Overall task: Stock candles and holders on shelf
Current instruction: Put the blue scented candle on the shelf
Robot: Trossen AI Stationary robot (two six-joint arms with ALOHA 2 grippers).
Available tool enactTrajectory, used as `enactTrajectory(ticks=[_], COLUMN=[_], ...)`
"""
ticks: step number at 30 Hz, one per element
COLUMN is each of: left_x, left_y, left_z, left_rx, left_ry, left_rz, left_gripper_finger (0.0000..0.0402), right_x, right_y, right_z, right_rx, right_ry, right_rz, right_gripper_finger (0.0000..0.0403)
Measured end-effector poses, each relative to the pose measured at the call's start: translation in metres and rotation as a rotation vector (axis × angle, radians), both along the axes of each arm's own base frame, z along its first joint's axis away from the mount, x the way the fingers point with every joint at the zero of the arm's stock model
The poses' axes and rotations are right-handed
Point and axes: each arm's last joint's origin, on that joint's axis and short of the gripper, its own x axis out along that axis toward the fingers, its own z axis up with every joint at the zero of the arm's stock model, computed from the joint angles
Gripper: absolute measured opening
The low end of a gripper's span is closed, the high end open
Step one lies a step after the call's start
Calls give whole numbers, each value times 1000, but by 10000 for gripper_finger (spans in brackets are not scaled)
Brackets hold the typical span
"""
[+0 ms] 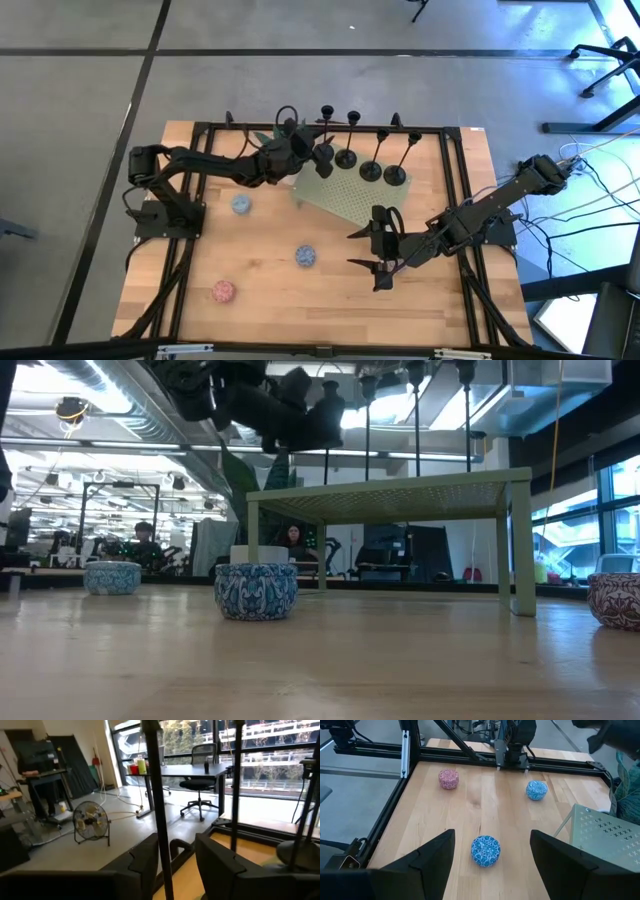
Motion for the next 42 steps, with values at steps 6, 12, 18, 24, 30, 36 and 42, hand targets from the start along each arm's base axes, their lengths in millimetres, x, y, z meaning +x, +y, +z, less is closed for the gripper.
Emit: enactTrajectory(ticks=[6,12,18,24,30,36,42], left_x=[-6,-17,-35,-66,-86,-79,-62], left_y=[-25,-59,-103,-144,-172,-192,-197], left_z=[19,37,49,53,41,17,-14], left_rx=[15,77,37,-35,-192,-274,-334], left_ry=[-44,8,88,232,386,505,609], left_rz=[48,60,-118,-440,-705,-787,-753], left_gripper_finger=[124,124,125,125,125,139,185], right_x=[0,0,0,0,0,0,0], right_y=[0,0,0,0,0,0,0], right_z=[0,0,0,0,0,0,0], right_rx=[0,22,25,25,25,26,21], right_ry=[0,0,0,0,0,-3,-3], right_rz=[0,-10,-11,-11,-11,-11,-8], right_gripper_finger=[264,264,264,264,264,264,264])
